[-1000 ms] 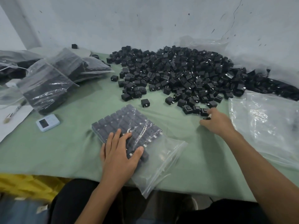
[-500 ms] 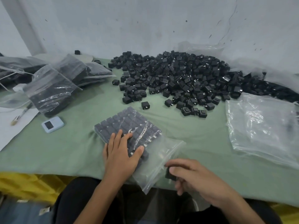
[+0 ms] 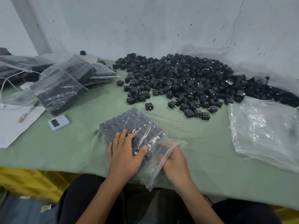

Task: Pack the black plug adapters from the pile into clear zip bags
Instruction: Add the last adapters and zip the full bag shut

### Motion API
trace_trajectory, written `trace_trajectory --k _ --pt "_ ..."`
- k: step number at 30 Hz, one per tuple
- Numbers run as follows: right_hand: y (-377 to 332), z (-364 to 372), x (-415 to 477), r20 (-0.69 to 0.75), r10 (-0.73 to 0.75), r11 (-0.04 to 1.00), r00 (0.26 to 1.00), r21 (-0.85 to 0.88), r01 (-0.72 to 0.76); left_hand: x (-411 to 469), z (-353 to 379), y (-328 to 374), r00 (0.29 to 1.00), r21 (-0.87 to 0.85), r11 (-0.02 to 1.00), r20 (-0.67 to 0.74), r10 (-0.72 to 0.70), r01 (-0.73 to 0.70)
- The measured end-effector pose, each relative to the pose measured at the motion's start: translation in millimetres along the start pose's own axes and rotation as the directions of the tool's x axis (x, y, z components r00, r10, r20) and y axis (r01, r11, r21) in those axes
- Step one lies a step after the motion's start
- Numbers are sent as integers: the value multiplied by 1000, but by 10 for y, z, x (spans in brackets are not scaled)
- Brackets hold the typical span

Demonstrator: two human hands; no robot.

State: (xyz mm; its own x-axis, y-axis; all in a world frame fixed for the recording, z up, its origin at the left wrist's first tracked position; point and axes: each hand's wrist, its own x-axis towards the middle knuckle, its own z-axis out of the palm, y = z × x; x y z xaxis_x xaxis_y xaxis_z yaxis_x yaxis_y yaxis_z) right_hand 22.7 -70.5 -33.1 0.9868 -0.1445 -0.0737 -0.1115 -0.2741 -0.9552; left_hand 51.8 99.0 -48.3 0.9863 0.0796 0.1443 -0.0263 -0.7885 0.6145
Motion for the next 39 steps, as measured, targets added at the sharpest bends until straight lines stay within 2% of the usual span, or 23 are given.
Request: trace_trajectory --k 2,4,7,12,17,21,26,31,34,37,39 --pt "24 11 20 -22 -39 990 999 -140 36 -1 -1 3 1000 -3 1000 2 -3 3" --pt "21 15 41 11 -56 977 998 -207 57 -1 -1 3 1000 -4 1000 4 -4 4" --pt "1 14 53 50 -67 974 996 -215 77 1 6 -7 1000 5 1000 3 -4 4" --pt "11 39 86 34 -71 957 997 -281 78 8 19 -16 1000 10 1000 -1 0 0" --pt "21 -13 78 100 -223 897 970 -369 244 4 28 -24 1000 14 1000 -3 7 -7" --pt "126 -60 132 130 -187 926 974 -307 219 2 25 -21 1000 16 1000 1 11 -11" --pt "92 -34 106 75 -123 990 990 -66 128 2 22 -5 1000 41 999 10 5 -5" --pt "42 -43 94 69 -100 995 993 16 99 39 -22 13 999 65 998 37 -5 3" --pt "39 -42 78 66 -90 996 994 30 88 75 -37 46 1000 91 996 13 -18 16" --pt "64 -26 67 42 -100 995 994 -13 101 152 -59 76 995 208 977 -81 64 -46" --pt "74 -17 57 42 -128 989 991 -73 130 223 -47 104 988 212 974 -115 104 -78"
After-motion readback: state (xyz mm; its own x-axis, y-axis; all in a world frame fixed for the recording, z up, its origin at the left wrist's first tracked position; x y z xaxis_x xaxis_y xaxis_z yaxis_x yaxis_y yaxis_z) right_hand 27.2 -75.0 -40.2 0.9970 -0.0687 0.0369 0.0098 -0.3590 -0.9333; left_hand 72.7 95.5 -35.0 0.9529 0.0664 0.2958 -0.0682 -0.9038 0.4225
